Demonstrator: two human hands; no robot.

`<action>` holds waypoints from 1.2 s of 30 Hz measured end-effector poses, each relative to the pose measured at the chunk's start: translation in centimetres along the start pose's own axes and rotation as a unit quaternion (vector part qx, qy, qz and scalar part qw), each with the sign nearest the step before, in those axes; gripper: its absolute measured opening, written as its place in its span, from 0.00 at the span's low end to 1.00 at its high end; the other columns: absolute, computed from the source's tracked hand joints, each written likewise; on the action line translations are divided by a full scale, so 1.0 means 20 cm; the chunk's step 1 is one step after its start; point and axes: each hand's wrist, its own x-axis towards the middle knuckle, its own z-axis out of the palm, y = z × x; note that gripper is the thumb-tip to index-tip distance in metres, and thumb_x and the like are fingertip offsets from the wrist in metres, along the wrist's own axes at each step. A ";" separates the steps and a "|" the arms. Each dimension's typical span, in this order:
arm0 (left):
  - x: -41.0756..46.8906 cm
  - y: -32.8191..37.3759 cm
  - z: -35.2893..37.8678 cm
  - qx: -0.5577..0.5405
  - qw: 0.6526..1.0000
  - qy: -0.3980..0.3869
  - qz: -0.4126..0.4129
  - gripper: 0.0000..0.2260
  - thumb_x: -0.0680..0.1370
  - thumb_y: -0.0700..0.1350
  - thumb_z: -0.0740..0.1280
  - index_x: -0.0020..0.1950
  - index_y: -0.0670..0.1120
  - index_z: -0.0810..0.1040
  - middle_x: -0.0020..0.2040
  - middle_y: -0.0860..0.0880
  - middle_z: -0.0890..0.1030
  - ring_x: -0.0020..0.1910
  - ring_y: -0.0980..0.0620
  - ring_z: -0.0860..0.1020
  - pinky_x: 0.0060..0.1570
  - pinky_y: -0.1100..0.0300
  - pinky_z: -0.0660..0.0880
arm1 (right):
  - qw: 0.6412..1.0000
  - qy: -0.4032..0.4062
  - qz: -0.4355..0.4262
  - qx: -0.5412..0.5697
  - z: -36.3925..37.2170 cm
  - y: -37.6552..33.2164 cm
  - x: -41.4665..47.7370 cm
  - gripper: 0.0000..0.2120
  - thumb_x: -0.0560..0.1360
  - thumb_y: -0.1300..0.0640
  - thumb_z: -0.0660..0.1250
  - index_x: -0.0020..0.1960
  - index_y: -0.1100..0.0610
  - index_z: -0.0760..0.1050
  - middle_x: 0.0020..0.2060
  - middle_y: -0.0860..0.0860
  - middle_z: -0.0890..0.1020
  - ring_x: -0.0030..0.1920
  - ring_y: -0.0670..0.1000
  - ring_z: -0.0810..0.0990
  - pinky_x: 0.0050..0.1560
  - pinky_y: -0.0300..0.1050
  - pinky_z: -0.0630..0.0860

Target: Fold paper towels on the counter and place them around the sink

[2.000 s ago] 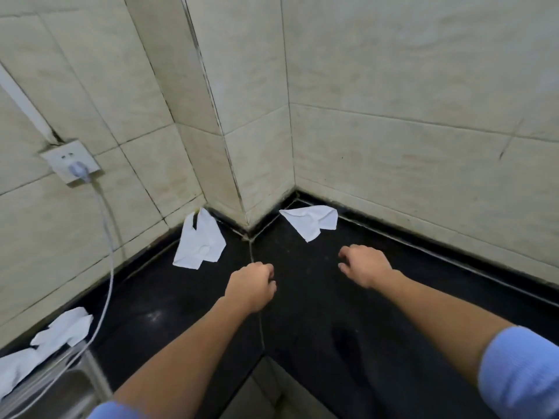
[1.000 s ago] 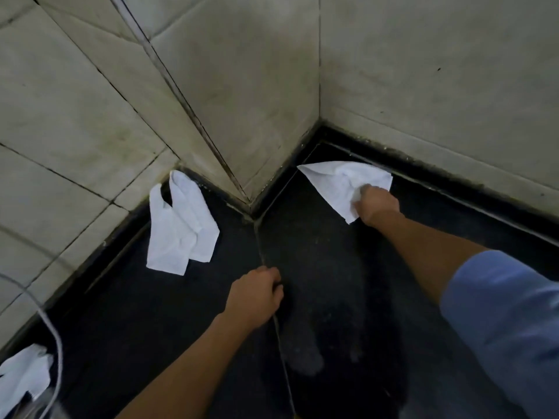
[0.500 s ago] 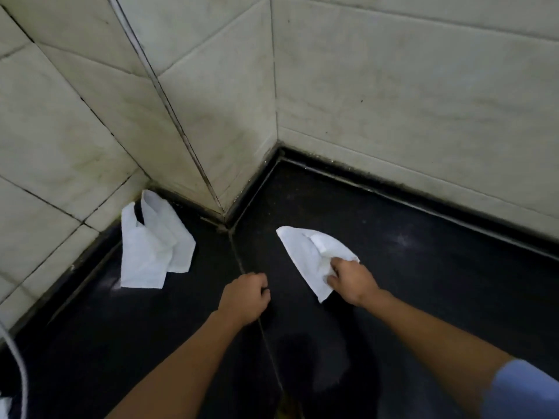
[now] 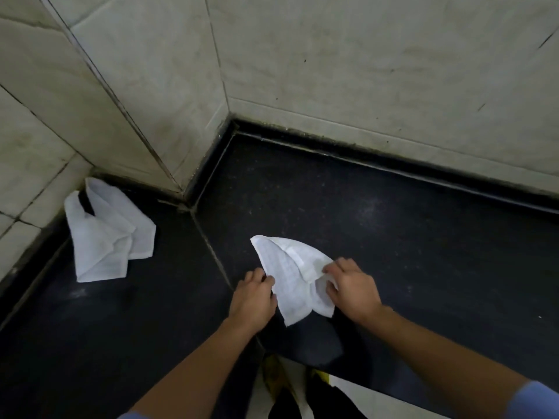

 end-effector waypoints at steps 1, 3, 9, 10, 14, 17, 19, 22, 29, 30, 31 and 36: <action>0.00 0.03 0.02 0.014 1.000 -0.004 0.009 0.17 0.79 0.50 0.59 0.67 0.49 0.70 0.66 0.49 0.68 0.62 0.49 0.67 0.61 0.55 0.68 | 0.999 -0.003 -0.016 -0.034 0.01 0.02 0.03 0.17 0.72 0.56 0.68 0.61 0.53 0.75 0.54 0.50 0.76 0.54 0.53 0.75 0.38 0.46 0.77; 0.00 0.07 0.06 0.031 0.999 -0.019 0.016 0.19 0.79 0.51 0.60 0.70 0.49 0.67 0.72 0.47 0.62 0.69 0.48 0.62 0.66 0.54 0.64 | 0.995 -0.028 -0.046 -0.081 0.02 0.04 0.11 0.20 0.71 0.57 0.68 0.62 0.53 0.74 0.57 0.52 0.74 0.56 0.55 0.74 0.41 0.47 0.77; 0.00 0.11 0.10 0.071 0.996 -0.048 -0.006 0.25 0.77 0.55 0.64 0.72 0.51 0.62 0.76 0.45 0.53 0.76 0.45 0.51 0.73 0.49 0.55 | 0.992 -0.012 0.103 0.076 -0.10 0.14 0.34 0.09 0.79 0.51 0.59 0.52 0.52 0.77 0.50 0.51 0.78 0.52 0.54 0.77 0.43 0.46 0.73; 0.00 0.11 0.09 0.075 0.996 -0.054 -0.008 0.26 0.77 0.55 0.64 0.73 0.51 0.61 0.77 0.45 0.53 0.76 0.44 0.51 0.74 0.49 0.54 | 0.987 -0.001 0.139 0.081 -0.14 0.18 0.39 0.08 0.79 0.50 0.59 0.48 0.52 0.75 0.47 0.52 0.80 0.49 0.56 0.79 0.42 0.46 0.71; 0.02 0.09 0.09 0.086 0.994 -0.071 -0.010 0.27 0.77 0.54 0.65 0.74 0.51 0.60 0.78 0.46 0.52 0.77 0.43 0.49 0.74 0.47 0.52 | 0.980 -0.028 0.196 0.038 -0.21 0.32 0.57 0.08 0.78 0.50 0.61 0.46 0.52 0.75 0.45 0.54 0.81 0.48 0.58 0.80 0.42 0.46 0.71; 0.03 0.08 0.07 0.097 0.991 -0.085 -0.020 0.28 0.78 0.54 0.64 0.75 0.51 0.59 0.78 0.45 0.50 0.77 0.42 0.49 0.75 0.47 0.51 | 0.976 -0.062 0.207 0.006 -0.17 0.38 0.60 0.09 0.78 0.52 0.62 0.55 0.50 0.77 0.51 0.54 0.81 0.50 0.57 0.80 0.45 0.46 0.72; 0.02 0.06 0.06 0.099 0.992 -0.072 -0.024 0.27 0.78 0.53 0.64 0.74 0.50 0.61 0.78 0.45 0.53 0.76 0.42 0.51 0.74 0.47 0.52 | 0.983 -0.042 0.177 -0.015 -0.15 0.38 0.57 0.11 0.77 0.52 0.62 0.57 0.51 0.76 0.52 0.54 0.80 0.51 0.57 0.79 0.47 0.48 0.74; 0.00 0.07 0.06 0.062 0.998 -0.003 -0.005 0.17 0.76 0.47 0.67 0.64 0.47 0.74 0.67 0.45 0.70 0.68 0.45 0.67 0.66 0.50 0.66 | 0.999 0.012 0.051 0.003 -0.19 0.32 0.42 0.08 0.76 0.53 0.63 0.54 0.52 0.76 0.51 0.50 0.77 0.52 0.53 0.77 0.46 0.49 0.77; -0.05 0.18 0.15 -0.018 0.996 0.000 0.088 0.04 0.69 0.38 0.71 0.42 0.45 0.79 0.41 0.48 0.77 0.39 0.48 0.77 0.35 0.58 0.71 | 0.961 -0.176 -0.178 -0.119 -0.03 0.10 0.01 0.21 0.59 0.56 0.76 0.51 0.57 0.79 0.44 0.53 0.81 0.44 0.54 0.80 0.29 0.44 0.73; -0.05 0.18 0.17 -0.028 0.996 -0.006 0.086 0.04 0.72 0.40 0.69 0.45 0.44 0.79 0.44 0.47 0.77 0.43 0.46 0.76 0.38 0.57 0.71 | 0.962 -0.170 -0.159 -0.140 -0.01 0.11 0.00 0.23 0.58 0.57 0.76 0.53 0.58 0.78 0.43 0.54 0.81 0.43 0.55 0.81 0.28 0.44 0.73; -0.05 0.19 0.18 -0.027 0.996 -0.015 0.081 0.06 0.73 0.42 0.67 0.48 0.44 0.78 0.48 0.46 0.76 0.48 0.46 0.75 0.42 0.56 0.71 | 0.965 -0.175 -0.142 -0.134 0.01 0.12 0.00 0.24 0.63 0.59 0.74 0.59 0.60 0.76 0.46 0.56 0.81 0.46 0.57 0.80 0.32 0.46 0.73; -0.05 0.20 0.22 0.035 0.996 -0.039 0.071 0.21 0.73 0.58 0.67 0.59 0.46 0.72 0.55 0.48 0.71 0.53 0.48 0.70 0.51 0.56 0.71 | 0.979 -0.108 -0.140 -0.104 0.00 0.29 -0.05 0.13 0.63 0.59 0.73 0.47 0.58 0.77 0.43 0.55 0.79 0.43 0.57 0.80 0.27 0.46 0.71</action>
